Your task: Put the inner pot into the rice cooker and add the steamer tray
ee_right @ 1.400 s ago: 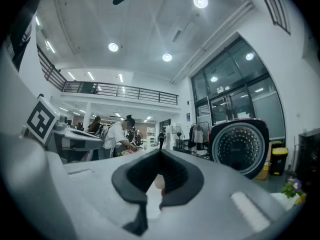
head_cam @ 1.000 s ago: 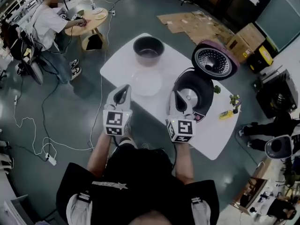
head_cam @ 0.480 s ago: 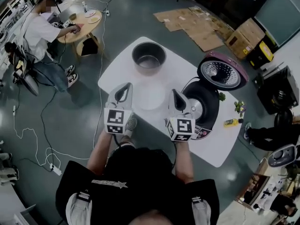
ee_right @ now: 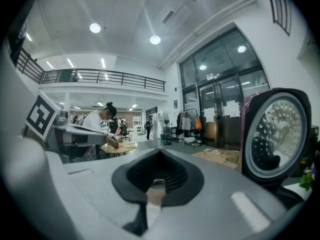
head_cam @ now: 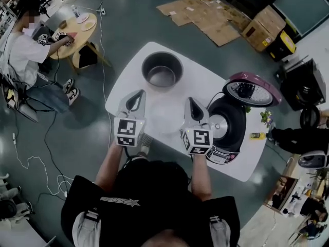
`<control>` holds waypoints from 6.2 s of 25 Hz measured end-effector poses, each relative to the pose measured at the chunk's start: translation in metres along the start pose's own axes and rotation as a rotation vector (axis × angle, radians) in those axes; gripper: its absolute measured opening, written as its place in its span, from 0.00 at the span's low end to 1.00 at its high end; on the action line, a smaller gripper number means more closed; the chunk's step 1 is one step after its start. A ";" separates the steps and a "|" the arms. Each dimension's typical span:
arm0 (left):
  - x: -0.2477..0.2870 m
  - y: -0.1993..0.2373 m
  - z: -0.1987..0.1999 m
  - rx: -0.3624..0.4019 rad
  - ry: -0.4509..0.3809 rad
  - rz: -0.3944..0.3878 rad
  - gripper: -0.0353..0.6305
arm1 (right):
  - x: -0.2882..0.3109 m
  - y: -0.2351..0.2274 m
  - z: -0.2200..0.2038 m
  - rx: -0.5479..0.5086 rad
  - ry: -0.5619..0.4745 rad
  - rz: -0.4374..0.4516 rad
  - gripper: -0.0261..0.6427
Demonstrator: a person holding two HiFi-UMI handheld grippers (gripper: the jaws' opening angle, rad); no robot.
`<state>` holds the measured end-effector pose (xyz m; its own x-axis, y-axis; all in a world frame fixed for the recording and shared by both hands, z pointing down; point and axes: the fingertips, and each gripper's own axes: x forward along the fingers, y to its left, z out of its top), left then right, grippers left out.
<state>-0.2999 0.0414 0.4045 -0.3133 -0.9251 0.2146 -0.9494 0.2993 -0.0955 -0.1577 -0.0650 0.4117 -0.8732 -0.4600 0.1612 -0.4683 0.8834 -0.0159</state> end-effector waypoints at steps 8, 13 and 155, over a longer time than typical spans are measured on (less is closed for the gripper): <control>0.047 0.038 -0.019 -0.021 0.045 -0.072 0.07 | 0.051 -0.001 -0.015 0.041 0.068 -0.073 0.04; 0.075 0.055 -0.036 -0.025 0.083 -0.117 0.07 | 0.078 -0.004 -0.029 0.063 0.105 -0.119 0.04; 0.097 -0.346 -0.031 0.009 0.241 -0.635 0.31 | -0.255 -0.251 -0.113 0.320 0.227 -0.743 0.20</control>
<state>-0.0023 -0.1441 0.4889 0.3077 -0.8423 0.4425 -0.9509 -0.2878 0.1133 0.1976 -0.1594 0.4860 -0.2903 -0.8526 0.4345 -0.9564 0.2744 -0.1004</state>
